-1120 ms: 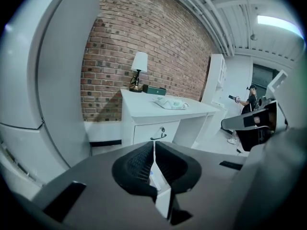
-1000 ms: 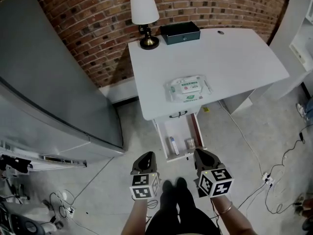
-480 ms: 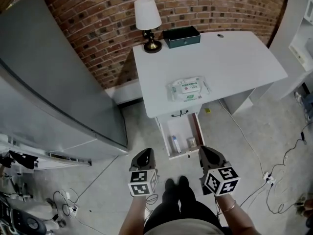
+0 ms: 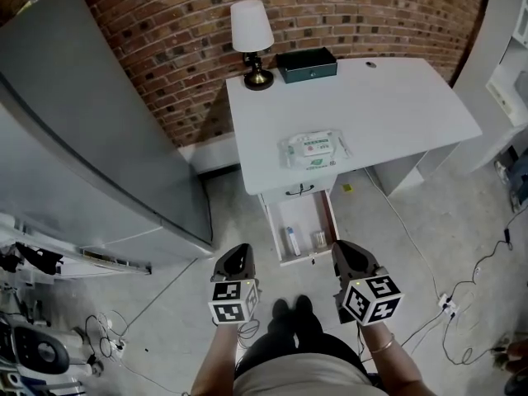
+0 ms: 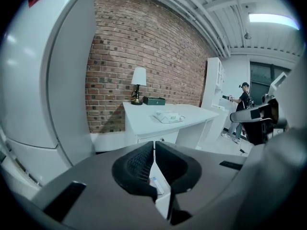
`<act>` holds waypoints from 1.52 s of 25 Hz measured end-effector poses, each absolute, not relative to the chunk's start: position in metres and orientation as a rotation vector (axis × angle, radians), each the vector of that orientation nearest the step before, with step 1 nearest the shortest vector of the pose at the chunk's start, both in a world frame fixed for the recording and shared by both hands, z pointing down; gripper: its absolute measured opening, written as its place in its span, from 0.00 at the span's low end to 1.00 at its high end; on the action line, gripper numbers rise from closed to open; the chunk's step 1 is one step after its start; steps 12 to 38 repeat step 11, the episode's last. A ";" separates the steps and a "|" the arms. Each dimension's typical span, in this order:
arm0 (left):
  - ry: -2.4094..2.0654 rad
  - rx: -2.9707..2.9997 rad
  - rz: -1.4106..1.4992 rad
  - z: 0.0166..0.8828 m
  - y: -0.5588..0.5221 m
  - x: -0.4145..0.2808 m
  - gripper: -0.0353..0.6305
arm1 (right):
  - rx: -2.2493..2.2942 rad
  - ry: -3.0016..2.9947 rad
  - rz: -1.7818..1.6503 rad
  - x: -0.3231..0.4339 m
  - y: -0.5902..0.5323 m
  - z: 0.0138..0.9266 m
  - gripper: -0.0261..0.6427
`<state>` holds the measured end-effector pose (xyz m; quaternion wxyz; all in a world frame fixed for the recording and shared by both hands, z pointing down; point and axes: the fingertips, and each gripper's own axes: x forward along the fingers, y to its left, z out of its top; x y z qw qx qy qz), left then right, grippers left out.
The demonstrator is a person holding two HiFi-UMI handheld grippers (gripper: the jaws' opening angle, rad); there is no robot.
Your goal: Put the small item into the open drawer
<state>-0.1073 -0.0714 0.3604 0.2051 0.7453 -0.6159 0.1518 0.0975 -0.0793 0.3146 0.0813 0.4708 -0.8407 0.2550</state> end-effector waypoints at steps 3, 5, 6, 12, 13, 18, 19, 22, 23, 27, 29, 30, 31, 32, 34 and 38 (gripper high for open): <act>-1.718 2.078 0.425 0.358 -0.070 -0.105 0.10 | 1.408 -2.512 0.760 0.100 -0.078 0.312 0.05; -1.717 2.080 0.430 0.356 -0.070 -0.104 0.10 | 1.409 -2.508 0.753 0.102 -0.077 0.310 0.05; -1.719 2.079 0.431 0.355 -0.070 -0.104 0.10 | 1.410 -2.505 0.749 0.103 -0.077 0.310 0.05; -1.742 2.063 0.423 0.357 -0.070 -0.104 0.10 | 1.425 -2.497 0.718 0.112 -0.078 0.313 0.05; -1.742 2.063 0.423 0.357 -0.070 -0.104 0.10 | 1.425 -2.497 0.718 0.112 -0.078 0.313 0.05; -1.742 2.063 0.423 0.357 -0.070 -0.104 0.10 | 1.425 -2.497 0.718 0.112 -0.078 0.313 0.05; -1.742 2.063 0.423 0.357 -0.070 -0.104 0.10 | 1.425 -2.497 0.718 0.112 -0.078 0.313 0.05; -1.742 2.063 0.423 0.357 -0.070 -0.104 0.10 | 1.425 -2.497 0.718 0.112 -0.078 0.313 0.05; -1.742 2.063 0.423 0.357 -0.070 -0.104 0.10 | 1.425 -2.497 0.718 0.112 -0.078 0.313 0.05; -1.742 2.063 0.423 0.357 -0.070 -0.104 0.10 | 1.425 -2.497 0.718 0.112 -0.078 0.313 0.05; -1.742 2.063 0.423 0.357 -0.070 -0.104 0.10 | 1.425 -2.497 0.718 0.112 -0.078 0.313 0.05; -1.742 2.063 0.423 0.357 -0.070 -0.104 0.10 | 1.425 -2.497 0.718 0.112 -0.078 0.313 0.05; -1.742 2.063 0.423 0.357 -0.070 -0.104 0.10 | 1.425 -2.497 0.718 0.112 -0.078 0.313 0.05; -1.742 2.063 0.423 0.357 -0.070 -0.104 0.10 | 1.425 -2.497 0.718 0.112 -0.078 0.313 0.05; -1.742 2.063 0.423 0.357 -0.070 -0.104 0.10 | 1.425 -2.497 0.718 0.112 -0.078 0.313 0.05; -1.742 2.063 0.423 0.357 -0.070 -0.104 0.10 | 1.425 -2.497 0.718 0.112 -0.078 0.313 0.05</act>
